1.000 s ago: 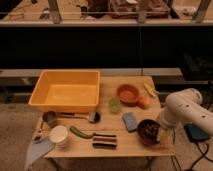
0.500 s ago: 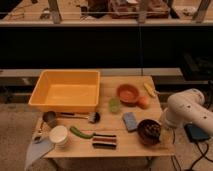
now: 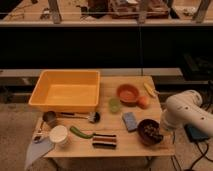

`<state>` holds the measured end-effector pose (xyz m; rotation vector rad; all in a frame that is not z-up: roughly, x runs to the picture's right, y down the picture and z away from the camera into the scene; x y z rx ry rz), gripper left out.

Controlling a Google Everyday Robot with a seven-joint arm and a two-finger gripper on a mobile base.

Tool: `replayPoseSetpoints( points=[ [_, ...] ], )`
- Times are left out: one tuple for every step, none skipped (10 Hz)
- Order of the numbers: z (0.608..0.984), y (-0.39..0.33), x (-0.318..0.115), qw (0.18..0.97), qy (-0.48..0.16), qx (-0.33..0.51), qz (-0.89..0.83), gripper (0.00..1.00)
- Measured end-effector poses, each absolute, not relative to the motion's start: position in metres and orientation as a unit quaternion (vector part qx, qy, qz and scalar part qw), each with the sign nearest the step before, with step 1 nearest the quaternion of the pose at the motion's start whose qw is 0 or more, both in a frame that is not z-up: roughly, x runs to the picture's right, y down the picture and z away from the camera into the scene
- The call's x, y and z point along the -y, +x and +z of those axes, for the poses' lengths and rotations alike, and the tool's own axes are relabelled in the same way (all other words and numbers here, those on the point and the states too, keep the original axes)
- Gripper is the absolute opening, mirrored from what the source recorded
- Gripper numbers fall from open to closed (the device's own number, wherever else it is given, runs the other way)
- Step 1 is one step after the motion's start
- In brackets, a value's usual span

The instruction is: Place grapes in plastic cup

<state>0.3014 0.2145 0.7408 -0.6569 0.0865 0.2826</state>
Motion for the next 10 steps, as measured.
replayPoseSetpoints(
  points=[
    [0.741,0.301,-0.215,0.935,-0.322,-0.044,0.141,0.09],
    [0.742,0.301,-0.215,0.935,-0.322,-0.045,0.143,0.09],
    [0.742,0.304,-0.215,0.935,-0.321,-0.045,0.147,0.09],
    [0.739,0.305,-0.213,0.935,-0.32,-0.036,0.15,0.09],
    [0.734,0.305,-0.21,0.936,-0.318,-0.031,0.149,0.09],
    [0.726,0.303,-0.204,0.938,-0.314,-0.02,0.146,0.09],
    [0.724,0.302,-0.201,0.938,-0.313,-0.016,0.147,0.09],
    [0.699,0.304,-0.17,0.934,-0.311,0.047,0.167,0.09],
    [0.691,0.305,-0.149,0.935,-0.305,0.062,0.173,0.09],
    [0.683,0.305,-0.128,0.936,-0.296,0.07,0.176,0.09]
  ],
)
